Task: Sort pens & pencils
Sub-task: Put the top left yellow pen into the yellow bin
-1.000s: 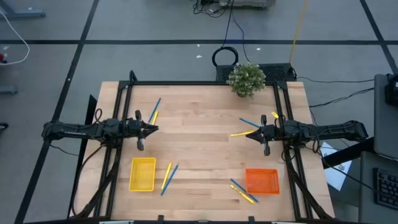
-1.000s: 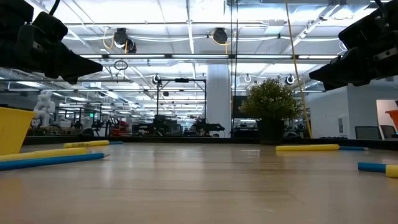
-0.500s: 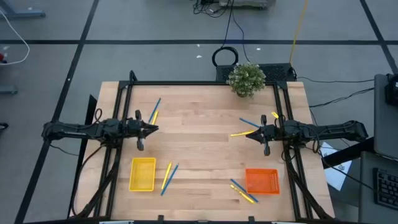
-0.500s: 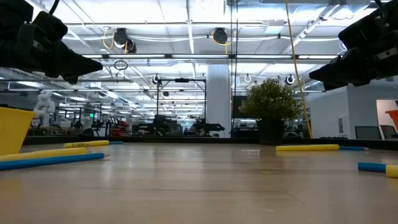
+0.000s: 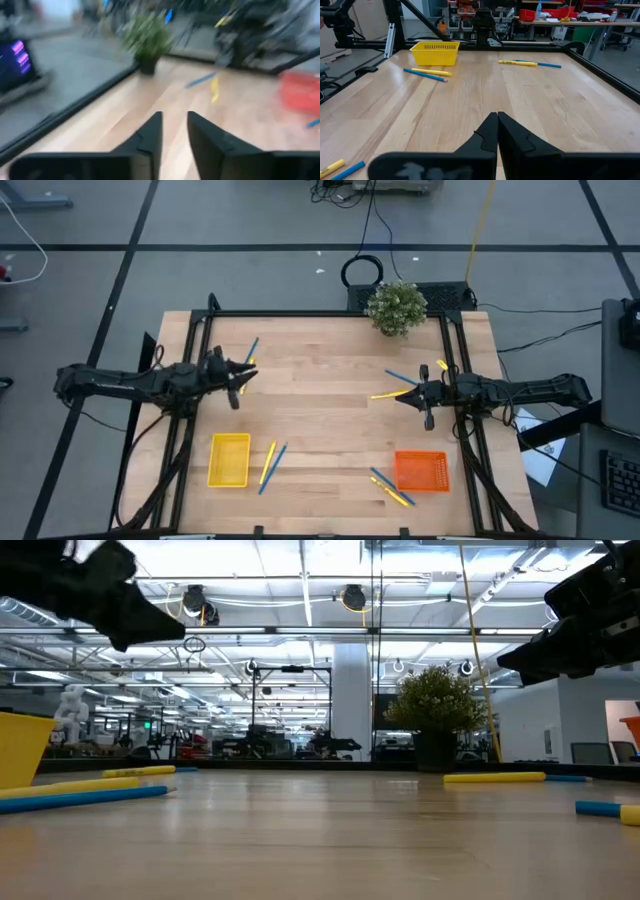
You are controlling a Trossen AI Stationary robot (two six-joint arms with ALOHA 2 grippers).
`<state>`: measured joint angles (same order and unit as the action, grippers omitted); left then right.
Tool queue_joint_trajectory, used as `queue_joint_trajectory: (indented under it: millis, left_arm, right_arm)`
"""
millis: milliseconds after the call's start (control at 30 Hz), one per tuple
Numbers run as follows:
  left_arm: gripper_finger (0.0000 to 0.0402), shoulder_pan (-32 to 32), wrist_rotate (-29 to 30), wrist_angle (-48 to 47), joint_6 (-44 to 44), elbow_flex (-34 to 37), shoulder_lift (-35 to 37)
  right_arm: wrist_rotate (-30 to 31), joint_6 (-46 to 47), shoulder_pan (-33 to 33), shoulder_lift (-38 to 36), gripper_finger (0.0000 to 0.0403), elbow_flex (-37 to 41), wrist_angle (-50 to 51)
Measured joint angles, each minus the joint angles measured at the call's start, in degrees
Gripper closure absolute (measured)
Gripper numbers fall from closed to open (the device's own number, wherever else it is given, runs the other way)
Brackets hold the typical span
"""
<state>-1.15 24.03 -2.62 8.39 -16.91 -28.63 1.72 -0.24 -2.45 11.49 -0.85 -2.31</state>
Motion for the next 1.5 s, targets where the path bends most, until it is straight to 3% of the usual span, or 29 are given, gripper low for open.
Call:
queue_joint_trajectory:
  millis: [133, 333, 567, 800, 967, 1167, 1500]
  left_arm:
    - [0.0227, 2.62, 2.99, -14.53, 8.48, -8.94, -10.13]
    - [0.0177, 5.98, -2.44, -23.67, 21.69, -13.01, -22.6]
    - [0.0183, 9.37, -2.94, -23.7, 28.13, -11.12, -35.31]
    - [0.0206, 14.26, 0.12, -19.29, 28.26, -11.12, -43.22]
    - [0.0215, 18.94, 1.26, -17.18, 28.34, -11.08, -46.85]
    - [0.0215, 23.69, -3.32, -10.01, 26.17, -11.08, -50.09]
    - [0.0215, 24.63, -5.55, -9.4, 24.76, -11.14, -51.13]
  right_arm:
    - [0.0, -0.01, 0.02, 0.0, 0.0403, -0.02, 0.0]
    - [0.0, 0.01, 0.0, 0.0, 0.0403, -0.01, 0.01]
    - [0.0, -0.01, 0.0, 0.0, 0.0403, -0.01, 0.01]
    - [0.0, -0.02, 0.02, 0.0, 0.0403, 0.01, 0.0]
    - [0.0, -0.02, 0.0, 0.0, 0.0403, 0.0, 0.0]
    - [0.0, -0.01, -0.01, 0.0, 0.0403, -0.02, 0.0]
    - [0.0, 0.0, 0.0, 0.0, 0.0403, -0.01, 0.0]
